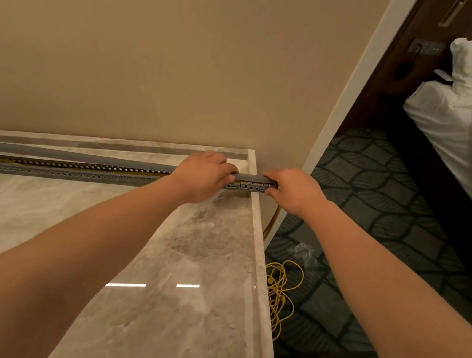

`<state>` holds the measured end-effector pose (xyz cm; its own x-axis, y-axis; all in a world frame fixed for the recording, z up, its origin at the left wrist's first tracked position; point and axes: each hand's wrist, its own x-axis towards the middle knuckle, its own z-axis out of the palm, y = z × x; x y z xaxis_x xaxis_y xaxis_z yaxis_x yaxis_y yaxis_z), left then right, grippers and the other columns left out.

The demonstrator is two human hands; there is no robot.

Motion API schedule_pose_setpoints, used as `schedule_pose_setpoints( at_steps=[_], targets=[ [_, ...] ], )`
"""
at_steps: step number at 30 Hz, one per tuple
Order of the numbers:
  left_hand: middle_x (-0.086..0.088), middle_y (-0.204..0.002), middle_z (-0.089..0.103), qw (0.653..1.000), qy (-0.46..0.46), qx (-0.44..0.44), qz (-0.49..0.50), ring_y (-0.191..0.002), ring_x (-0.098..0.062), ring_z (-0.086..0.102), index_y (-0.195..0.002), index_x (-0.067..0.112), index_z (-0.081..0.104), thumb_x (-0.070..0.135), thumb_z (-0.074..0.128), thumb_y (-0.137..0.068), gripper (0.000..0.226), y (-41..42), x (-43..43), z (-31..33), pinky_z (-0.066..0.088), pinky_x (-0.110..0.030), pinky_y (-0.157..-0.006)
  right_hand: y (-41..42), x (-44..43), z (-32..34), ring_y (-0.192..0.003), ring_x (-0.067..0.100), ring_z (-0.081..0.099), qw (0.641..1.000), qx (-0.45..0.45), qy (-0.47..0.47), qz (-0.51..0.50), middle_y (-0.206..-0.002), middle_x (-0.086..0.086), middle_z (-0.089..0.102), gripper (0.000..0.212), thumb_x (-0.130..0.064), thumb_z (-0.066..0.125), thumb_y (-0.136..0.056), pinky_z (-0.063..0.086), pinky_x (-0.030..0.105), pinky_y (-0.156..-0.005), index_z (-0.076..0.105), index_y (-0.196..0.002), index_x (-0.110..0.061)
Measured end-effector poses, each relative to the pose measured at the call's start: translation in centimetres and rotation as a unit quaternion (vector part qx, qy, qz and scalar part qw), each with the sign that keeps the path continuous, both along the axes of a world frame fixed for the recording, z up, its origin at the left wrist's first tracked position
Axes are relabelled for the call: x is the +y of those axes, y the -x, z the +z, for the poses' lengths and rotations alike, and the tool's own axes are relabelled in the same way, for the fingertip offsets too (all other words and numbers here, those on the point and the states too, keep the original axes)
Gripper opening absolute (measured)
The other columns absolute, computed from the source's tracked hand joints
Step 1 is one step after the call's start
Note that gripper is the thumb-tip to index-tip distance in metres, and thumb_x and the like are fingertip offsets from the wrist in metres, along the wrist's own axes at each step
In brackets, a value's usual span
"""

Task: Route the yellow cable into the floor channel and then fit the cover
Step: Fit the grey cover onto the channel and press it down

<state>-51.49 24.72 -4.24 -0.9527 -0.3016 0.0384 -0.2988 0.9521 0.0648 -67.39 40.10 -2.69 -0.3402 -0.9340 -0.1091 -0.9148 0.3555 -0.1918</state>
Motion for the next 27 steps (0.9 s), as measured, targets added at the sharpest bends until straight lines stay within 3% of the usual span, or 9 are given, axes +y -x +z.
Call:
schedule_pose_setpoints(
  at_steps=[4, 9, 14, 17, 19, 22, 25, 27],
  targets=[
    [-0.003, -0.110, 0.057, 1.000, -0.012, 0.000, -0.007, -0.100, -0.024, 0.056, -0.123, 0.023, 0.057, 0.046, 0.046, -0.096, 0.038, 1.0, 1.3, 0.9, 0.045, -0.035, -0.074, -0.2, -0.2, 0.2, -0.076, 0.019, 0.054, 1.000, 0.016, 0.012, -0.004, -0.082, 0.000, 0.062, 0.017, -0.026, 0.055, -0.093, 0.041, 0.031, -0.061, 0.067, -0.105, -0.024],
    [-0.003, -0.109, 0.061, 1.000, 0.009, 0.011, -0.001, -0.095, -0.027, 0.062, -0.130, 0.026, 0.054, 0.031, 0.047, -0.099, 0.032, 2.7, 3.5, 1.0, 0.044, -0.035, -0.065, -0.9, -0.5, 0.4, -0.089, 0.027, 0.063, 0.999, 0.019, 0.018, -0.020, -0.095, 0.006, 0.070, 0.024, -0.025, 0.056, -0.093, 0.049, 0.035, -0.066, 0.068, -0.113, -0.025],
    [-0.005, -0.104, 0.063, 0.995, 0.096, -0.004, 0.018, -0.086, -0.028, 0.065, -0.131, 0.024, 0.051, 0.023, 0.048, -0.098, 0.032, 2.7, 4.2, 0.9, 0.039, -0.033, -0.057, -0.8, -1.0, 0.4, -0.088, 0.027, 0.063, 0.999, 0.020, 0.010, -0.034, -0.096, 0.007, 0.071, 0.025, -0.023, 0.057, -0.091, 0.051, 0.035, -0.068, 0.069, -0.112, -0.027],
    [-0.002, -0.100, 0.065, 0.988, 0.153, 0.001, -0.006, -0.081, -0.025, 0.066, -0.137, 0.020, 0.044, 0.012, 0.050, -0.094, 0.043, 2.3, 4.4, 0.2, 0.039, -0.032, -0.054, -1.1, -0.8, 0.1, -0.089, 0.028, 0.064, 0.998, 0.037, 0.027, -0.034, -0.097, 0.007, 0.071, 0.027, -0.023, 0.057, -0.092, 0.053, 0.036, -0.069, 0.068, -0.115, -0.029],
    [-0.001, -0.098, 0.068, 0.984, 0.172, 0.038, -0.024, -0.077, -0.023, 0.069, -0.134, 0.015, 0.052, 0.010, 0.060, -0.088, 0.047, 1.6, 4.6, -0.2, 0.044, -0.029, -0.050, -1.2, -0.5, -0.4, -0.089, 0.028, 0.064, 0.997, 0.058, 0.043, -0.028, -0.097, 0.007, 0.071, 0.030, -0.023, 0.055, -0.093, 0.053, 0.036, -0.068, 0.065, -0.121, -0.030],
    [-0.006, -0.113, 0.072, 0.977, 0.182, 0.103, -0.049, -0.094, -0.022, 0.072, -0.127, 0.011, 0.062, 0.013, 0.071, -0.081, 0.047, 0.8, 4.5, -1.3, 0.057, -0.030, -0.066, -1.3, -0.5, -0.8, -0.087, 0.027, 0.065, 0.995, 0.082, 0.061, -0.017, -0.096, 0.006, 0.071, 0.031, -0.024, 0.053, -0.093, 0.047, 0.033, -0.062, 0.061, -0.123, -0.030],
    [-0.005, -0.124, 0.067, 0.975, 0.184, 0.118, -0.047, -0.105, -0.021, 0.069, -0.130, 0.014, 0.060, 0.014, 0.073, -0.080, 0.052, 0.8, 4.4, -1.8, 0.057, -0.029, -0.076, -1.5, -0.4, -0.9, -0.085, 0.026, 0.065, 0.994, 0.078, 0.068, -0.025, -0.094, 0.004, 0.071, 0.031, -0.022, 0.053, -0.091, 0.045, 0.030, -0.060, 0.064, -0.119, -0.030],
    [-0.004, -0.137, 0.058, 0.981, 0.168, 0.093, -0.022, -0.117, -0.021, 0.062, -0.141, 0.015, 0.047, 0.014, 0.063, -0.088, 0.055, 1.2, 4.4, -1.9, 0.054, -0.031, -0.085, -1.3, -0.7, -0.5, -0.085, 0.025, 0.065, 0.996, 0.050, 0.055, -0.041, -0.092, 0.003, 0.072, 0.030, -0.023, 0.056, -0.087, 0.049, 0.031, -0.061, 0.069, -0.113, -0.029]
  ],
)
